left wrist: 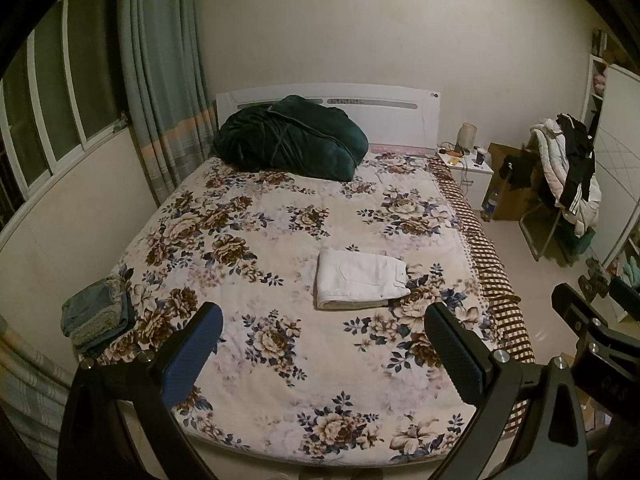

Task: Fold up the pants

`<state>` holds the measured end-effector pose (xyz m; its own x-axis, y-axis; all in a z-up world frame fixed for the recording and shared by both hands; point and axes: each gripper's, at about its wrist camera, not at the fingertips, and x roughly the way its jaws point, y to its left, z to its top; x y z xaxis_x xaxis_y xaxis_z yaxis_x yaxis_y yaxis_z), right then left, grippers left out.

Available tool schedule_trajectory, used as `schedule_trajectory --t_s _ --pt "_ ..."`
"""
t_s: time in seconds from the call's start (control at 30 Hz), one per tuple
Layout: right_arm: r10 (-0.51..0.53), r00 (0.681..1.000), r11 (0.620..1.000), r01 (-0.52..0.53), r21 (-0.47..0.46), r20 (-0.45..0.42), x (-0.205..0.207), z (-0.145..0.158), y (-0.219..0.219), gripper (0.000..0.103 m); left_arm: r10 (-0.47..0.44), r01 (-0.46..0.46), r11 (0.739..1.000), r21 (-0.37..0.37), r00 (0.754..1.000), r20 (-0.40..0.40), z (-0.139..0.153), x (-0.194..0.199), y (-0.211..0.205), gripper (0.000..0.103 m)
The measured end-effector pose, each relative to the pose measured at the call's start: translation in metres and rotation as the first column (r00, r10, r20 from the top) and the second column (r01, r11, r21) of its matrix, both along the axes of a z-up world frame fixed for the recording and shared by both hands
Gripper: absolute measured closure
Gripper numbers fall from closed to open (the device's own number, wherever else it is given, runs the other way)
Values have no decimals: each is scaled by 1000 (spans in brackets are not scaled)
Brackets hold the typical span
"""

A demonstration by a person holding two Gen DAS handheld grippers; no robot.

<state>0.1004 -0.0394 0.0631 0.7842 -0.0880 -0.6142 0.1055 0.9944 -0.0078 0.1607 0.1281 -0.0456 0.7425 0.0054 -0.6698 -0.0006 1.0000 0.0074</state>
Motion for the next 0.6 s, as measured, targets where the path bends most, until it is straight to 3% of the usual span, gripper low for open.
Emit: schedule_trajectory --t_s 0.6 --pt "-5 1000 1000 5 0 0 -2 0 4 0 6 -6 1000 1 1000 2 1 -1 0 0"
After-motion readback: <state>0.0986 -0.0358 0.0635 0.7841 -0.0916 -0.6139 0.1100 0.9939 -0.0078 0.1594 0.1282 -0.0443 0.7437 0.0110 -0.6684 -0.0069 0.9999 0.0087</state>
